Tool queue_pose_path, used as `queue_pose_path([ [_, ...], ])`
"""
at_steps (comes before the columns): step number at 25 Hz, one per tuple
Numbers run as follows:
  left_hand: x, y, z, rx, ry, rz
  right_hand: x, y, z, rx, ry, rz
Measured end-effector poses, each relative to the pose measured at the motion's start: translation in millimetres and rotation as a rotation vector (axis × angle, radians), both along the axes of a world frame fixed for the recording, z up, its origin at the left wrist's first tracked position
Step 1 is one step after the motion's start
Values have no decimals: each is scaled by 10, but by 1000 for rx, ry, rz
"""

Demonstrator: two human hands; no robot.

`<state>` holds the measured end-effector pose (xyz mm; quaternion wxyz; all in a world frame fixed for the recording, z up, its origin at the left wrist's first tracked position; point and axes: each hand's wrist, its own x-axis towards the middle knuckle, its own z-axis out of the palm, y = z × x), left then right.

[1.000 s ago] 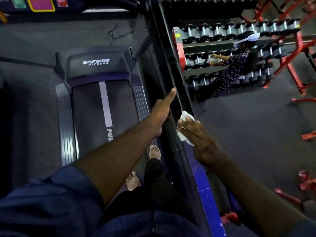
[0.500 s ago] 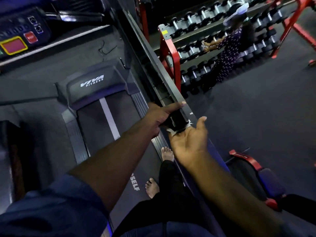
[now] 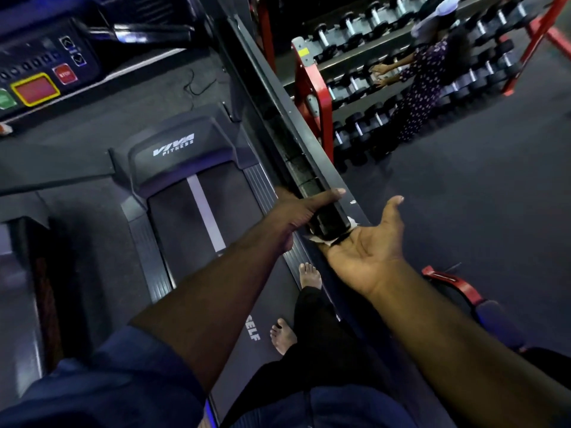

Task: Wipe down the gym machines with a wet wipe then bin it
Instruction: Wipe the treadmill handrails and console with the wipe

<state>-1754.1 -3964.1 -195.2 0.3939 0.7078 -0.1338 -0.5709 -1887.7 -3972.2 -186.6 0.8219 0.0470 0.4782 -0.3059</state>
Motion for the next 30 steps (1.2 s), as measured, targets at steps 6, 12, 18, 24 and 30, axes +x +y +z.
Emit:
queue_pose_path([
  [6,198,-4,41,7,28,-54,35,-556,-272,-27,167,494],
  [12,526,-196,162,29,246,306,347,-1178,-505,-102,247,773],
  [18,954,-505,188,22,287,387,1066,-1721,-347,-284,278,926],
  [24,1167,-736,8,-44,360,427,1239,-1743,-385,-267,314,880],
  [30,1581,-1077,-169,-158,385,323,1747,-1937,-246,-528,595,695],
])
